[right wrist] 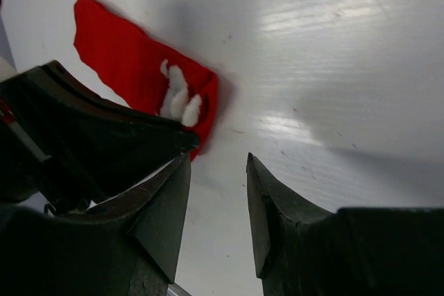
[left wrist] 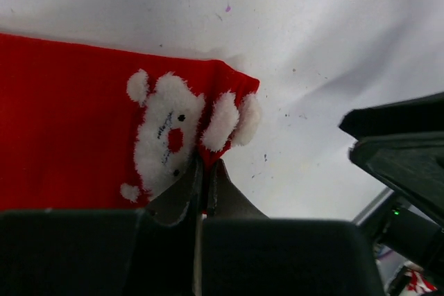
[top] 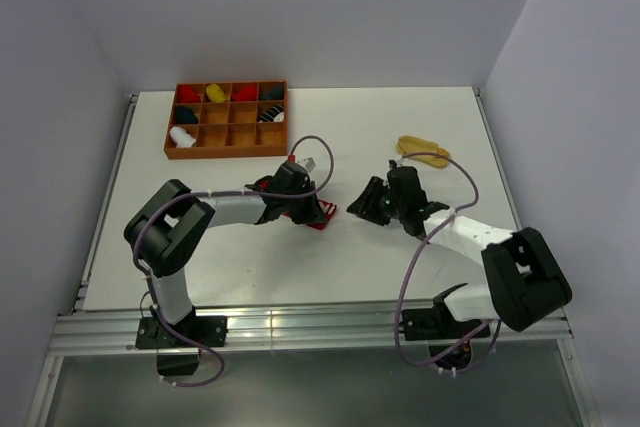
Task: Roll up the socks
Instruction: Roll the sock at the center of the board.
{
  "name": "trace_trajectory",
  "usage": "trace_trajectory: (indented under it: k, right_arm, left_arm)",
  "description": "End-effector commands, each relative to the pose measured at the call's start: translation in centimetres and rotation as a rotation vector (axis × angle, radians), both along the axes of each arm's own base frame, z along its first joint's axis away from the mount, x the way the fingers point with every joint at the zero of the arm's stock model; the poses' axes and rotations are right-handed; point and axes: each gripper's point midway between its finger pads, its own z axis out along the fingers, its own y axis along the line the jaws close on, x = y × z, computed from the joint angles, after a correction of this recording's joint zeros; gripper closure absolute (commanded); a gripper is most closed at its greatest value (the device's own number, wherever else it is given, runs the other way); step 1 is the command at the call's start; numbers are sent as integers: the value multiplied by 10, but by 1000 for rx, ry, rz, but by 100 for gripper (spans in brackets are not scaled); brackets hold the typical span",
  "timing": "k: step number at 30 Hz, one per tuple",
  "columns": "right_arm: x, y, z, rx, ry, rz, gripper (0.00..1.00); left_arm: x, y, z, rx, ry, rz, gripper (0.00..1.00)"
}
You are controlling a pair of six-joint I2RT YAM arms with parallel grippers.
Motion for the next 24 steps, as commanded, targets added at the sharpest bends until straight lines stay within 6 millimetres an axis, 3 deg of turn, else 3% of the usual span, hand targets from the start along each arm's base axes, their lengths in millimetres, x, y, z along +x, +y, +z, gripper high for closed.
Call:
trace_trajectory:
  k: [1, 10, 17, 24]
  right_arm:
    - [28, 27, 23, 71, -65, -13, 55]
    - [32, 61, 2, 74, 6, 39, 64]
    - [31, 67, -12, 54, 43, 51, 65]
    - [37, 73, -12, 44, 44, 52, 66]
  left_arm:
    - [-9, -7, 15, -134, 54, 2, 100]
    - [-7, 1, 11, -176, 96, 45, 100]
    - [-6, 8, 9, -211, 128, 79, 100]
    - [-9, 7, 6, -223, 142, 74, 100]
